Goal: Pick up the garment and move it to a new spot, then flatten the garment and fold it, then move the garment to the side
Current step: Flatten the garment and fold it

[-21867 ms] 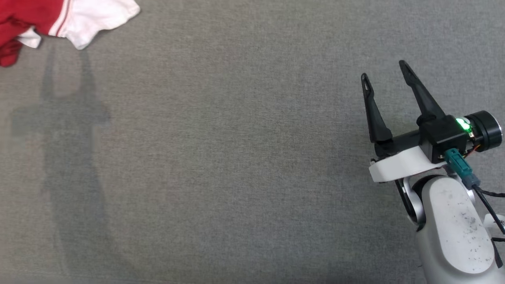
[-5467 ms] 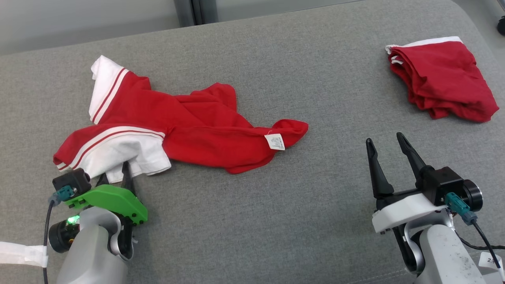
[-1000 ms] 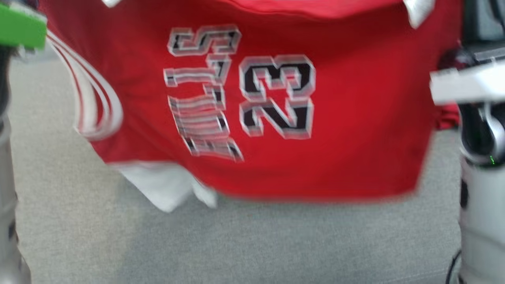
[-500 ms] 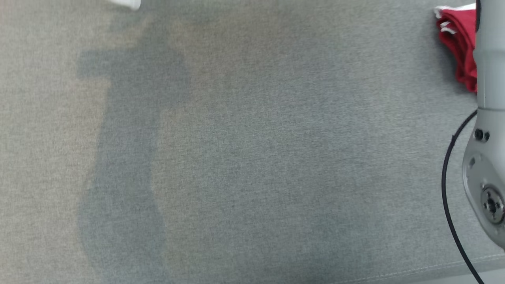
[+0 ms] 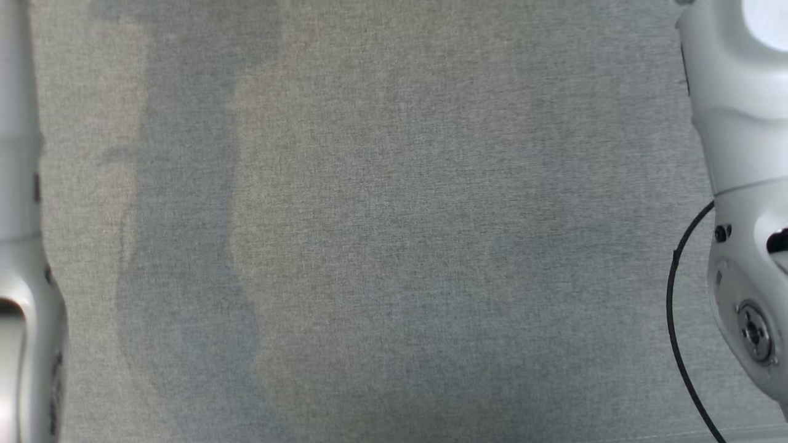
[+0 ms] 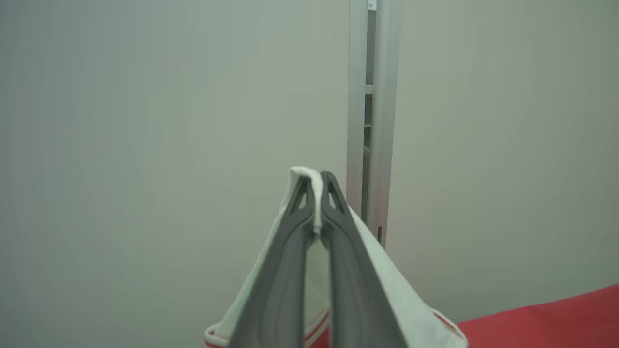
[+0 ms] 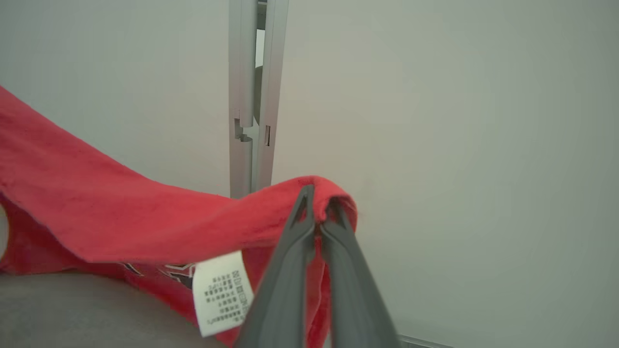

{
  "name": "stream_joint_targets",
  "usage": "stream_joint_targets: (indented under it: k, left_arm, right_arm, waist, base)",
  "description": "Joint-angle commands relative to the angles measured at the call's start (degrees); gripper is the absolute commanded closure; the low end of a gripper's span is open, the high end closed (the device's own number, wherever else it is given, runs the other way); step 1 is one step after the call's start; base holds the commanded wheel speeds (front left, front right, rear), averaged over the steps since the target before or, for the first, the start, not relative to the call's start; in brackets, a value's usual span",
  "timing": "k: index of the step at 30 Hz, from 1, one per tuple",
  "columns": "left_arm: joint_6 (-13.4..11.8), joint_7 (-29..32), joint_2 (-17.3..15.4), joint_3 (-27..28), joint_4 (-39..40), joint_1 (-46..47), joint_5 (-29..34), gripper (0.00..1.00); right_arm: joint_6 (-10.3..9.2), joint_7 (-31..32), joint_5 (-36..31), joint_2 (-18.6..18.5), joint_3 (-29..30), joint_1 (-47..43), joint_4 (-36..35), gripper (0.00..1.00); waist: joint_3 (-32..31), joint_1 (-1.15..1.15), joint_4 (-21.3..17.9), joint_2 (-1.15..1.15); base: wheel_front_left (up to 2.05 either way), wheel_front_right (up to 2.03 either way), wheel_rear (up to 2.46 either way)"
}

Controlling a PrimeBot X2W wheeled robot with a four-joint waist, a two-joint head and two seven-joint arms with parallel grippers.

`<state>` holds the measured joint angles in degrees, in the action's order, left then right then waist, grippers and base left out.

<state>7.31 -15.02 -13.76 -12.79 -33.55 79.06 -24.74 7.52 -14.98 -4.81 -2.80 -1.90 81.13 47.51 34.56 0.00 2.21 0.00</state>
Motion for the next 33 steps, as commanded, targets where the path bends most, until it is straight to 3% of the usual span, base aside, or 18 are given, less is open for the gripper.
stream_joint_targets:
  k: [1,12,24,33]
  left_arm:
    - [0.2,-0.1,0.1,0.0,2.3,-3.6,-1.0,1.0]
    - [0.2,-0.2,0.9,5.4,22.9,-30.1,-7.3,1.0]
    - [0.2,-0.2,2.7,8.6,36.9,-58.1,-8.1,1.0]
    - [0.2,-0.2,5.1,9.9,46.2,-76.4,-7.7,1.0]
  right_arm:
    - [-0.07,-0.2,0.6,-0.2,-0.4,-2.1,-1.2,1.0]
    - [-0.07,-0.3,7.8,-1.4,-2.1,-17.5,-12.2,1.0]
    - [-0.07,-0.3,17.4,-1.7,-1.9,-38.2,-23.8,1.0]
    - [-0.07,-0.1,20.4,-1.3,-0.2,-54.7,-32.1,1.0]
  waist:
    - [2.3,0.0,1.2,0.0]
    - [0.4,0.0,1.0,0.0]
    - [-9.9,0.0,-0.3,0.0]
    - [-17.9,0.0,-0.3,0.0]
  base:
    - [0.0,0.0,0.0]
    - [0.0,0.0,0.0]
    - [0.0,0.0,0.0]
    - [0.0,0.0,0.0]
